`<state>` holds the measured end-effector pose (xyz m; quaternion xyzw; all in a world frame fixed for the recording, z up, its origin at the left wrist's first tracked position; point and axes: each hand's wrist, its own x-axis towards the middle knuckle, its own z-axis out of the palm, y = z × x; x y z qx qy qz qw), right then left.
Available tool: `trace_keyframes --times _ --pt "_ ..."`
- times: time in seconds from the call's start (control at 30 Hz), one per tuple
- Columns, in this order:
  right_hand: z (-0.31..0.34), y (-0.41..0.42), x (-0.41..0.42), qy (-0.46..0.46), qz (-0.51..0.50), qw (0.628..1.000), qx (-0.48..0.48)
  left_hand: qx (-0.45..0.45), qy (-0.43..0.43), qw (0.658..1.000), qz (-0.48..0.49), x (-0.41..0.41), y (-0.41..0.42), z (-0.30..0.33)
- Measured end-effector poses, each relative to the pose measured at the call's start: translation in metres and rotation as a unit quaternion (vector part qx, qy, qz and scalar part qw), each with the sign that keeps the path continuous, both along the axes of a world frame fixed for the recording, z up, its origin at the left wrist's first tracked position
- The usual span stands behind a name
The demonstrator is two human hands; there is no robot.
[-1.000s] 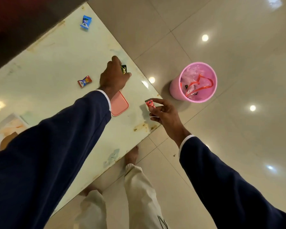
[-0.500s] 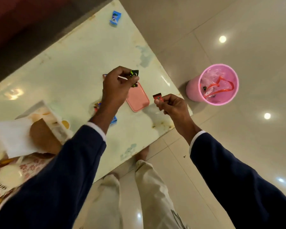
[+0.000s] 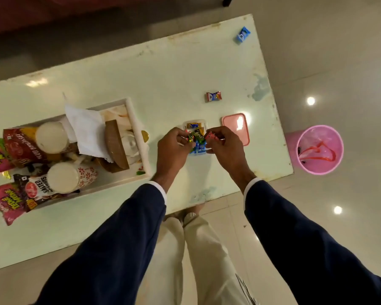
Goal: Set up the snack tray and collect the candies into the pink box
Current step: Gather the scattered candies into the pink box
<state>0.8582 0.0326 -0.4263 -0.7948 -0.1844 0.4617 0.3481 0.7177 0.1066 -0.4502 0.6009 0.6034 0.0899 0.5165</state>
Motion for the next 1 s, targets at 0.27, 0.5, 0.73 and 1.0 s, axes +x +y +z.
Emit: trace_keyframes --times 0.27,0.5,0.73,1.0 --pt "0.015 -0.009 -0.009 -0.147 0.083 0.986 0.0 0.05 0.017 0.996 -0.077 -0.02 0.005 0.009" --pt "0.015 -0.004 0.029 -0.107 0.048 0.993 -0.013 0.067 0.006 0.994 -0.088 -0.014 0.018 0.011" --pt "0.001 0.04 0.107 -0.101 0.126 0.987 -0.005 0.149 0.078 0.971 -0.17 0.051 0.047 0.011" --pt "-0.022 0.112 0.221 -0.222 0.212 0.952 0.025 0.14 0.206 0.922 -0.296 0.137 0.088 -0.013"
